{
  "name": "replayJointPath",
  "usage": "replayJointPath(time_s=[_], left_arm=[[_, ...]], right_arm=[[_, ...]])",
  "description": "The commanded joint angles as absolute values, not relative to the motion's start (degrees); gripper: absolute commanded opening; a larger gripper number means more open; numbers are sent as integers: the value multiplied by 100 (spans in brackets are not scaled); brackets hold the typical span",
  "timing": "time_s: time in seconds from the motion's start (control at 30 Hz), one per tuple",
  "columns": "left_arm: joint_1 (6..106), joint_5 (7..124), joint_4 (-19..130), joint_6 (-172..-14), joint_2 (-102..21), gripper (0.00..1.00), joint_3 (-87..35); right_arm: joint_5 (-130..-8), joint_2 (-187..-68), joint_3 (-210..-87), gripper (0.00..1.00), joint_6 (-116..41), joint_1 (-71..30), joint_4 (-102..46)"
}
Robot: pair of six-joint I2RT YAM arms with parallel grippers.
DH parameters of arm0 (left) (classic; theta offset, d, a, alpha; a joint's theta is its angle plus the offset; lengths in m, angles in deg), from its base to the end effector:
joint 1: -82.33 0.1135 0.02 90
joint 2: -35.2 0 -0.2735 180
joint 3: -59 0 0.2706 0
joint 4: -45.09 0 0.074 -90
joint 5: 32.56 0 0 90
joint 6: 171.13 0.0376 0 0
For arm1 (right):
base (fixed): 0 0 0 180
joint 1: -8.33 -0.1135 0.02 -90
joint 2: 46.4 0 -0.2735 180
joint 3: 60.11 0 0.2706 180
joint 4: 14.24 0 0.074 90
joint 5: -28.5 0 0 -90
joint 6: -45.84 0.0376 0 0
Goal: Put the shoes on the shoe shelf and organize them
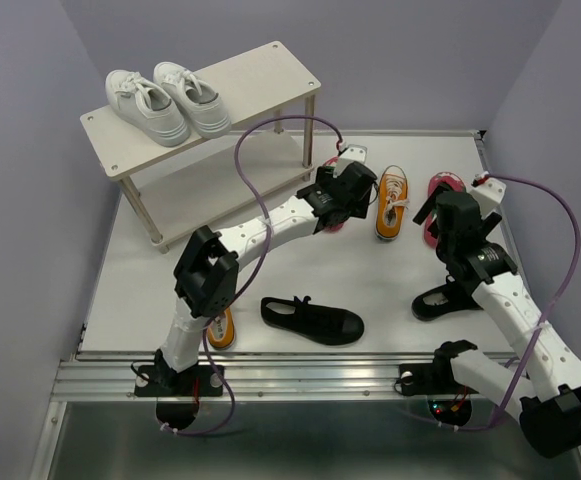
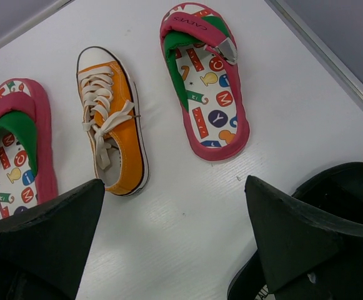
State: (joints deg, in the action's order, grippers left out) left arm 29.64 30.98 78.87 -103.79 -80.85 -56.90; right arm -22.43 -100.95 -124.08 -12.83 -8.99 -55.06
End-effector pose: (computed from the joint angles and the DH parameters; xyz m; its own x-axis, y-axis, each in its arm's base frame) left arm 0.3164 -0.3876 0.2984 -0.5002 0.0873 -0.8615 0.3200 0.9431 -0.0901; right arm 0.2136 0.0418 0.3268 -0.2780 0.3362 -0.8998 0.4999 0.8506 0.1633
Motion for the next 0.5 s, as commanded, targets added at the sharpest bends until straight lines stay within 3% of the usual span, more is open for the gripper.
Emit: replayJointPath(time_s=[0.0, 0.27, 0.47], left_arm=[[3021, 2870, 7628, -10206, -8492, 86, -6401], [3249, 3389, 7600, -9503, -9592, 90, -7920], [3337, 3328, 7083, -9186, -10015, 89, -8029]], right_arm=[[-2028, -9913, -12434, 100, -1287, -898, -5500], [-2036, -9940, -12425, 100, -1287, -898, -5518], [-2019, -10036, -12434, 100, -1296, -898, -5518]])
